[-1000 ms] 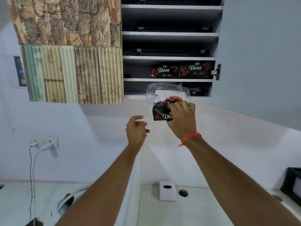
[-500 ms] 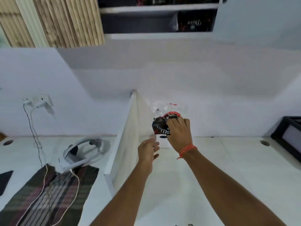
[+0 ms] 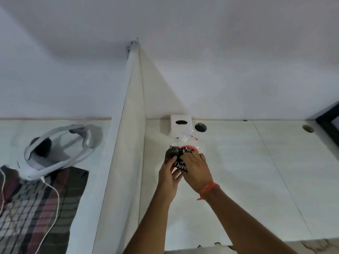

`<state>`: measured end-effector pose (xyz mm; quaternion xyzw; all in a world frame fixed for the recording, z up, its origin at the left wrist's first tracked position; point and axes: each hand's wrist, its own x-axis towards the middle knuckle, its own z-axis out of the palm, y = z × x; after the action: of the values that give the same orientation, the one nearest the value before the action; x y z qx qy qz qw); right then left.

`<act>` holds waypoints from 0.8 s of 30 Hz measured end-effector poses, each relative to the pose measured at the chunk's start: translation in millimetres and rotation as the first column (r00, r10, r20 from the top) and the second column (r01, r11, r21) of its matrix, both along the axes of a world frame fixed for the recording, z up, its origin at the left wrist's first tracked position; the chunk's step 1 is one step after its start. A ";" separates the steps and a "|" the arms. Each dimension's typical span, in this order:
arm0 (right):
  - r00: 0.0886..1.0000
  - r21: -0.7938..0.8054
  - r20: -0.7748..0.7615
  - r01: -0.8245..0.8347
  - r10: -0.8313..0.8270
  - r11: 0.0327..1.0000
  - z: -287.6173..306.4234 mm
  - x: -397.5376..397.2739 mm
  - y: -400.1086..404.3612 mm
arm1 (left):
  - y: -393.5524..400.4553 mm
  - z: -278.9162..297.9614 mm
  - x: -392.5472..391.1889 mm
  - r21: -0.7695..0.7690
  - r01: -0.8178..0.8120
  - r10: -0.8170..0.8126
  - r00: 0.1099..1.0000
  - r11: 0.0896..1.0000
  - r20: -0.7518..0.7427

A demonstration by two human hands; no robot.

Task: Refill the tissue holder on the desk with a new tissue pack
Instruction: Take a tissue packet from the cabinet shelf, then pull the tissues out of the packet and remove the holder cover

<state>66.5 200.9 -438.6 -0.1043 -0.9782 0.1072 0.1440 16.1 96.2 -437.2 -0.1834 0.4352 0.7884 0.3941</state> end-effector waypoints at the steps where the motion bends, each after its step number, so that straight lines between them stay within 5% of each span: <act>1: 0.998 -0.031 0.057 -0.039 0.041 0.999 -5.1 -1.9 1.6 | 1.4 -10.5 -4.1 -0.014 -0.040 0.041 0.999 0.999 0.030; 7: 0.940 -0.385 0.192 -0.192 0.282 0.903 9.1 -7.3 9.8 | 3.2 -49.1 -21.5 -0.163 -0.222 0.235 0.970 0.961 0.060; 12: 0.968 -0.443 -0.168 0.094 -0.186 0.891 15.7 -40.7 54.9 | -3.0 -69.5 -23.9 -0.280 -0.229 0.259 0.963 0.932 0.075; 14: 0.971 -0.575 -0.029 0.178 -0.237 0.799 14.6 -58.5 77.2 | -2.7 -74.6 -23.0 -0.307 -0.209 0.243 0.967 0.929 0.077; 16: 0.969 -0.723 0.228 0.236 -0.098 0.649 6.7 -69.0 91.6 | -1.2 -78.6 -23.2 -0.308 -0.196 0.228 0.971 0.931 0.069; 18: 0.920 -0.723 0.390 0.284 0.033 0.629 -8.0 -71.6 97.9 | 0.8 -81.2 -24.0 -0.318 -0.175 0.208 0.975 0.932 0.073; 24: 0.863 -0.806 0.492 0.404 0.111 0.433 -30.4 -68.0 100.3 | 7.3 -81.8 -31.0 -0.358 -0.126 0.165 0.983 0.925 0.080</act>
<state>-1.5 301.2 -469.0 -0.2748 -0.7621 0.5615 -0.1684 -14.9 103.6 -519.0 -0.3253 0.5323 0.7138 0.3183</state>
